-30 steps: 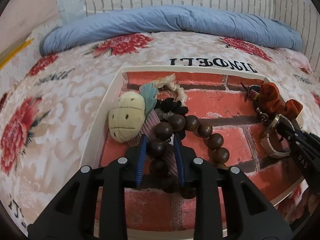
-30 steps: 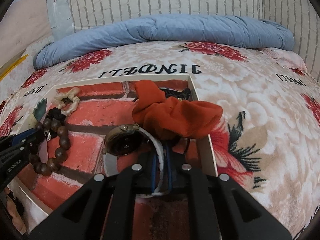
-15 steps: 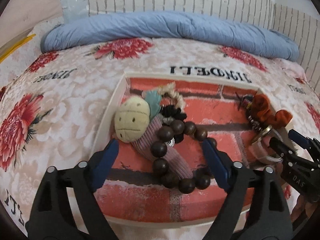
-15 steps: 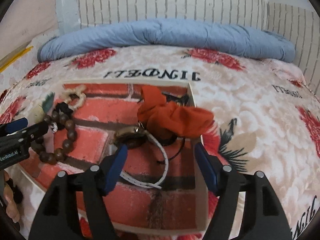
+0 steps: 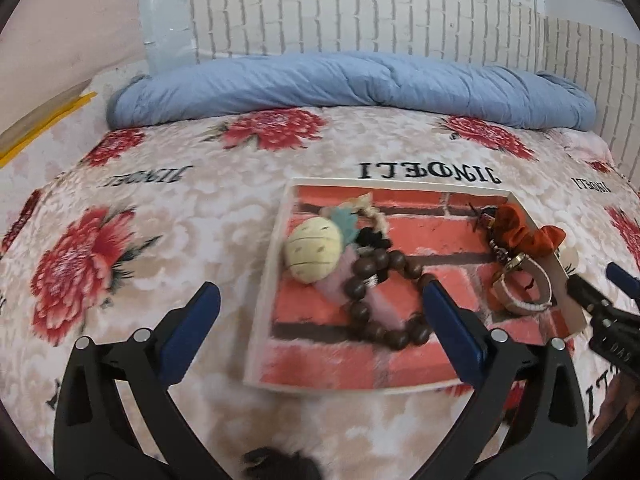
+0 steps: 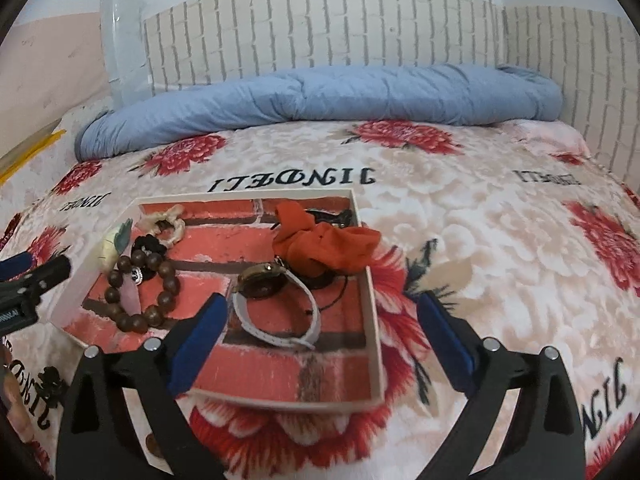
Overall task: Organize jewelry
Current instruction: 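Move both tools back toward the black claw clip and brown pendant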
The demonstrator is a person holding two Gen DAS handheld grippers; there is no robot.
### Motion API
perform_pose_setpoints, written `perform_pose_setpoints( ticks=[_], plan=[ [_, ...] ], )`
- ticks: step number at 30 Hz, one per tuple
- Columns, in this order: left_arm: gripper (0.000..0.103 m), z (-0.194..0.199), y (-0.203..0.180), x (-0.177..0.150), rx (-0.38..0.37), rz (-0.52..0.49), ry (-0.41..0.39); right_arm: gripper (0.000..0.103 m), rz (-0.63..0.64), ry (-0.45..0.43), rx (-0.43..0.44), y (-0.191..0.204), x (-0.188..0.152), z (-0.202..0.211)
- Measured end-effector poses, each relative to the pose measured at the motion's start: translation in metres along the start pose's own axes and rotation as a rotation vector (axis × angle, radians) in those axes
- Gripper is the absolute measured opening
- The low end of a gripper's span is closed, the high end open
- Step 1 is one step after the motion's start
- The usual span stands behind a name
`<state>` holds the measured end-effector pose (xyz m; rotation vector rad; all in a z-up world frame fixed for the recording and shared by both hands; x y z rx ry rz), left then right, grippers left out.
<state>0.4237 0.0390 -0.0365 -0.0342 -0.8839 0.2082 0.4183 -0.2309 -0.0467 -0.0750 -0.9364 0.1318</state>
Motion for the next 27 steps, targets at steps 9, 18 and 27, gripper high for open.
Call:
perform_pose_setpoints(
  ticks=[9,18,27],
  plan=[
    [0.098,0.043,0.049,-0.026,0.031,0.033,-0.018,0.094,-0.018,0.028,-0.031,0.011,-0.031,0.031],
    [0.098,0.053,0.066,-0.061,0.000,0.052,0.024,0.094,-0.019,0.031,0.016,0.031,-0.056,0.048],
    [0.098,0.038,0.067,-0.090,0.014,0.034,0.070,0.093,0.087,0.064,0.024,0.055,-0.068,0.039]
  ],
)
Point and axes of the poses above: each gripper's, at about its wrist camera, not at the fingertips, and z roughly against the way its jaws point, y to its left, x to its top, the point moved 9 cm from there along -z, roughly the way its jaws point, and after that the axes turned 11 degrees about z, right-handed, at the moved point
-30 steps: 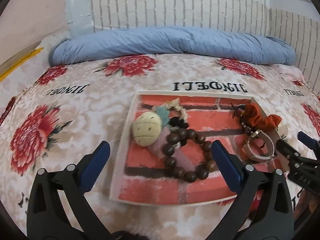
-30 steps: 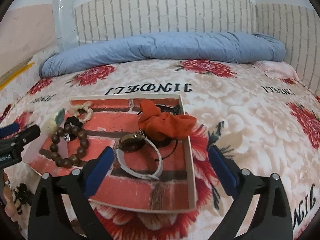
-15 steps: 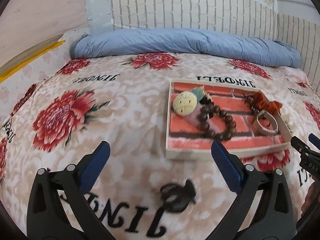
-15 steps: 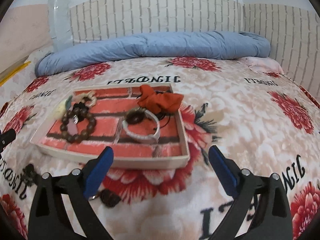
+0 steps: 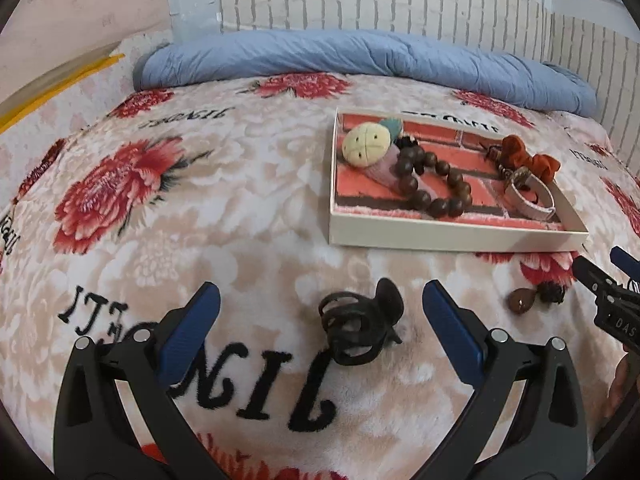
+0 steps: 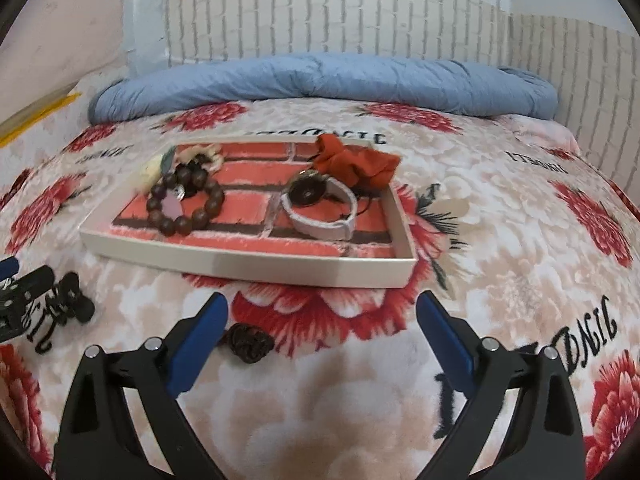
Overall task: Organize jewelry
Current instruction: 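Move both tools back toward the black claw clip and brown pendant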
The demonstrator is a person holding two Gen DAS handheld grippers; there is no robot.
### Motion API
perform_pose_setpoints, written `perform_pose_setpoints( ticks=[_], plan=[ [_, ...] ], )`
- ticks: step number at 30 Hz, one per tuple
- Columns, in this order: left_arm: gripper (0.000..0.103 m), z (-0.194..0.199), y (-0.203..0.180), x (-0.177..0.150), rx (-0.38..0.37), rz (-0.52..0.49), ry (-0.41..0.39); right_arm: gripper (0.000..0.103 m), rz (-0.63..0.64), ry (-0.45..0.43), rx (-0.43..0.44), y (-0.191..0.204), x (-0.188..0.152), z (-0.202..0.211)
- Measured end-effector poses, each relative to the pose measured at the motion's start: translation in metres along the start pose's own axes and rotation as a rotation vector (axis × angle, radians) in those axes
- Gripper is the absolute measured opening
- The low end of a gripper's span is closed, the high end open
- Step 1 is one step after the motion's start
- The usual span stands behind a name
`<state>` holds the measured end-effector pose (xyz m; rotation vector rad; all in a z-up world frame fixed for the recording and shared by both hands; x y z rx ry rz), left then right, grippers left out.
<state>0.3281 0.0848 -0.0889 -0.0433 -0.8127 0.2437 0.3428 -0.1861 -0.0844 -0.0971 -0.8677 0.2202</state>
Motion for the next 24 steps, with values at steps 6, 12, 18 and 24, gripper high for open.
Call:
perform_pose_setpoints(
  ticks=[6,12,18,24],
  plan=[
    [0.098,-0.013,0.004,-0.008,0.009,0.004,0.030,0.078,-0.005,0.056,0.040,0.004,-0.011,-0.016],
    [0.098,-0.019,0.002,-0.011,0.009,-0.005,0.041,0.077,-0.006,0.040,0.057,0.008,-0.011,-0.015],
    [0.098,-0.023,-0.002,-0.014,0.005,-0.021,0.051,0.066,0.034,0.068,0.061,0.017,-0.013,-0.022],
    [0.098,-0.027,-0.001,-0.015,-0.014,-0.011,0.071,0.063,0.023,0.099,0.094,0.021,-0.019,-0.027]
  ],
)
Point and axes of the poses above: each gripper's, at about its wrist camera, not at the fingertips, and z roughly against the way its jaws point, y to its left, x to its top, the point moved 9 cm from there along -z, roughly the way its jaws point, and after that the axes turned 11 degrees about z, right-handed, at the moved point
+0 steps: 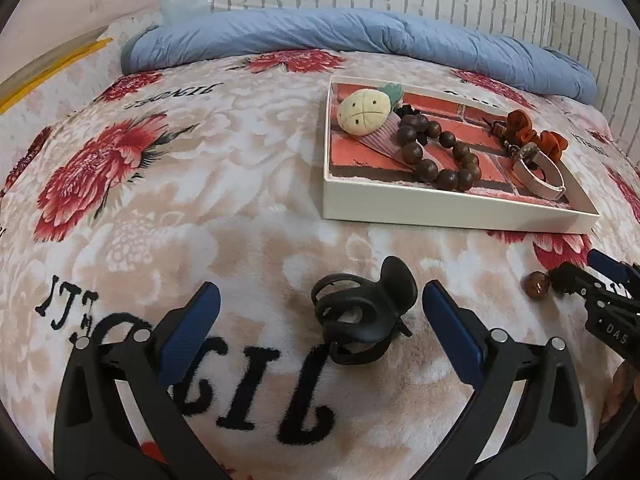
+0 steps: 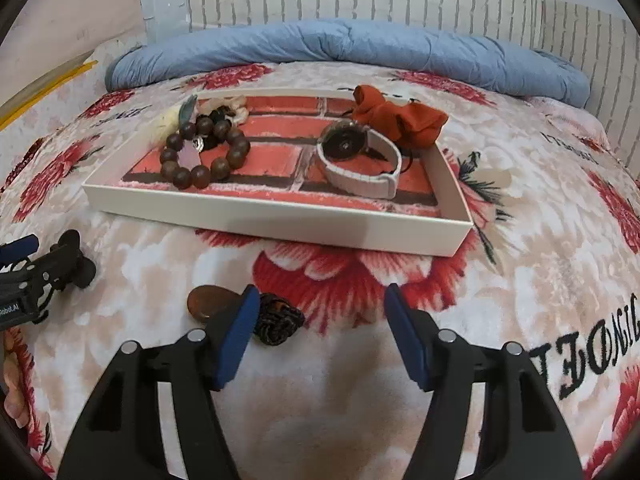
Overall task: Organize jewelry
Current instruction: 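Move both tools back toward the black claw clip and brown pendant, then grasp the black claw clip with left tool while right tool grasps brown pendant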
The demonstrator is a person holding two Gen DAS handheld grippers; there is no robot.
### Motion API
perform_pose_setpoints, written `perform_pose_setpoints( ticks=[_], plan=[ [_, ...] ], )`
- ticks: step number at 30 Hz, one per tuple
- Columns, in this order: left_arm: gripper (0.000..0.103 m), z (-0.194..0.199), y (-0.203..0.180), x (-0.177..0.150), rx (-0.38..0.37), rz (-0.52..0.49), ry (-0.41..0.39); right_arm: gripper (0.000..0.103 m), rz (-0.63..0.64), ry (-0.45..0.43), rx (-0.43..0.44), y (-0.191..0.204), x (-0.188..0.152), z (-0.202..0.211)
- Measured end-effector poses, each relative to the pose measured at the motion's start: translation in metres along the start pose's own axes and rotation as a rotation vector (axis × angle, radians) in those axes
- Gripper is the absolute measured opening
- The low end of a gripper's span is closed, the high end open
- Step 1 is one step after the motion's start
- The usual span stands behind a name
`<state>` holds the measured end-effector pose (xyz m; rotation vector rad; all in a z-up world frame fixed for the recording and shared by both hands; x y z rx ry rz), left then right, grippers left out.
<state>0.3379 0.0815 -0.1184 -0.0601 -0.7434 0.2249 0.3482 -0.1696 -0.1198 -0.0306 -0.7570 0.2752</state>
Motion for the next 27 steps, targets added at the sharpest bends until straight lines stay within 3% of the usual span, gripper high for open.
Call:
perform_pose_setpoints(
  ticks=[11,17,22,27],
  plan=[
    [0.096,-0.005,-0.005,-0.005,-0.021,-0.013,0.021,0.040,-0.023,0.021,0.080,0.012,-0.003,-0.003],
    [0.078,-0.013,-0.003,-0.009,-0.047,0.011,0.067,0.034,-0.022,0.030,0.084,0.018,-0.004,-0.003],
    [0.070,-0.014,-0.007,-0.012,-0.053,-0.006,0.072,0.034,-0.020,0.036,0.080,0.021,-0.005,-0.003],
    [0.060,-0.014,-0.009,-0.013,-0.073,-0.009,0.077,0.023,-0.010,0.031,0.083,0.024,-0.003,-0.002]
  ],
)
Point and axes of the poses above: each gripper's, at about its wrist camera, not at the fingertips, and z roughly against the way its jaws point, y to its left, x to its top, the point moved 9 cm from there along -z, roughly the way its jaws point, and after that the axes turned 11 degrees about z, right-handed, at the moved point
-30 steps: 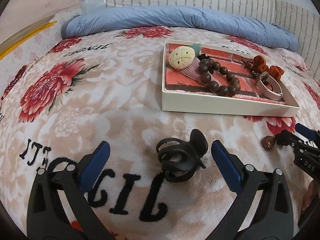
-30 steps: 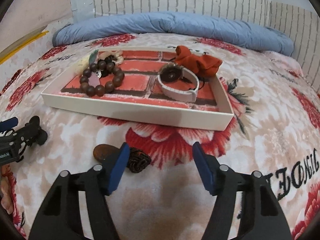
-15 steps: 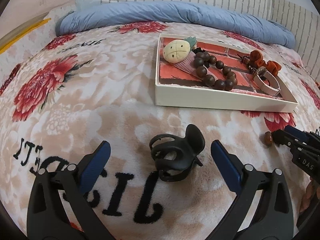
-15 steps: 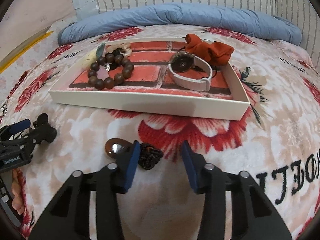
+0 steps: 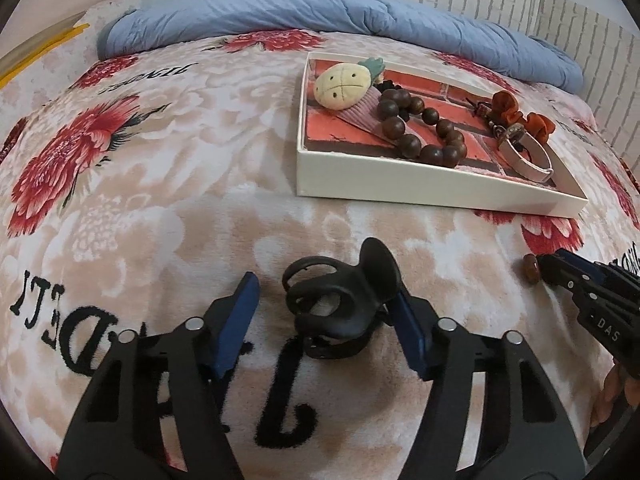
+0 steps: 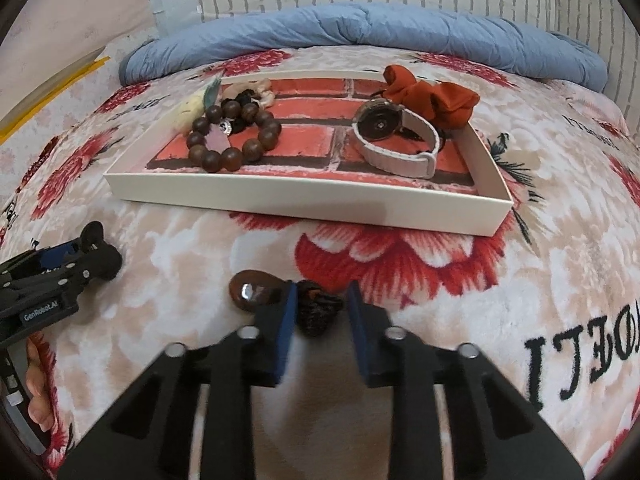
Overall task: Organize jewelry
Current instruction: 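Grasp the black claw clip with left tool while right tool grasps brown pendant, then lower the claw clip and pendant into the tray and open both tools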
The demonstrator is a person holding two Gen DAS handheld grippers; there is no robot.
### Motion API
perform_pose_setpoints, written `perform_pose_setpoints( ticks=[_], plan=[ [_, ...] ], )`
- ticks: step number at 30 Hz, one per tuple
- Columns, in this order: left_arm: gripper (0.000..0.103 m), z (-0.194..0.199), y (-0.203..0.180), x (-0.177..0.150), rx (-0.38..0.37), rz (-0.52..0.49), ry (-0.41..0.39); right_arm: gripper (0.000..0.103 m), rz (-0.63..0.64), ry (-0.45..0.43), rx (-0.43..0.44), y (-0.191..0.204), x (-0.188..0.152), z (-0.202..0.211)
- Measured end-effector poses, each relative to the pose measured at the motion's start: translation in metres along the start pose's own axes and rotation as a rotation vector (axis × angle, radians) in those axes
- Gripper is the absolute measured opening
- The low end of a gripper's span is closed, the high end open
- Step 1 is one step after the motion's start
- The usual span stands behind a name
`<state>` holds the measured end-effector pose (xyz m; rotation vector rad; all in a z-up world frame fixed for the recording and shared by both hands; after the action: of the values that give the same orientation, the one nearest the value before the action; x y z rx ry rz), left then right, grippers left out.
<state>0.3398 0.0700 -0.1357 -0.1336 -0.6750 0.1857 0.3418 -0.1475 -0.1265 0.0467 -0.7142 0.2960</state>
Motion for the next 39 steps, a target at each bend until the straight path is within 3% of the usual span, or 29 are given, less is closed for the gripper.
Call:
perform_pose_setpoints(
  ticks=[4,15,21,31,39],
  plan=[
    [0.048,0.001,-0.003,-0.001,-0.030,-0.001,0.010,0.022,-0.006,-0.019,-0.002,-0.001,0.002,0.004],
    [0.048,0.010,-0.003,0.007,-0.015,-0.004,-0.026,0.021,-0.009,-0.120,-0.035,-0.015,0.021,0.032],
    [0.048,0.038,-0.015,0.040,-0.034,-0.005,-0.118,0.021,0.002,-0.190,-0.052,-0.031,0.047,0.055],
    [0.048,0.071,-0.073,0.122,-0.068,-0.072,-0.269,0.021,-0.020,-0.312,-0.055,-0.066,0.114,0.079],
    [0.048,0.047,-0.104,0.149,-0.092,-0.093,-0.303,0.021,-0.038,-0.330,-0.041,-0.081,0.135,0.054]
  ],
)
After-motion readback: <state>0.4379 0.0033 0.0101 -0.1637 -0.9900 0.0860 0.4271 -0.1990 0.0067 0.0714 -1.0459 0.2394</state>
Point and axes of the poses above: each gripper's, at about its wrist camera, not at the fingertips, and z roughly against the way its jaws point, y to its left, x to its top, the point moved 9 cm from there along -z, roughly the way its jaws point, and after that the axes turned 11 degrees about z, right-handed, at the moved point
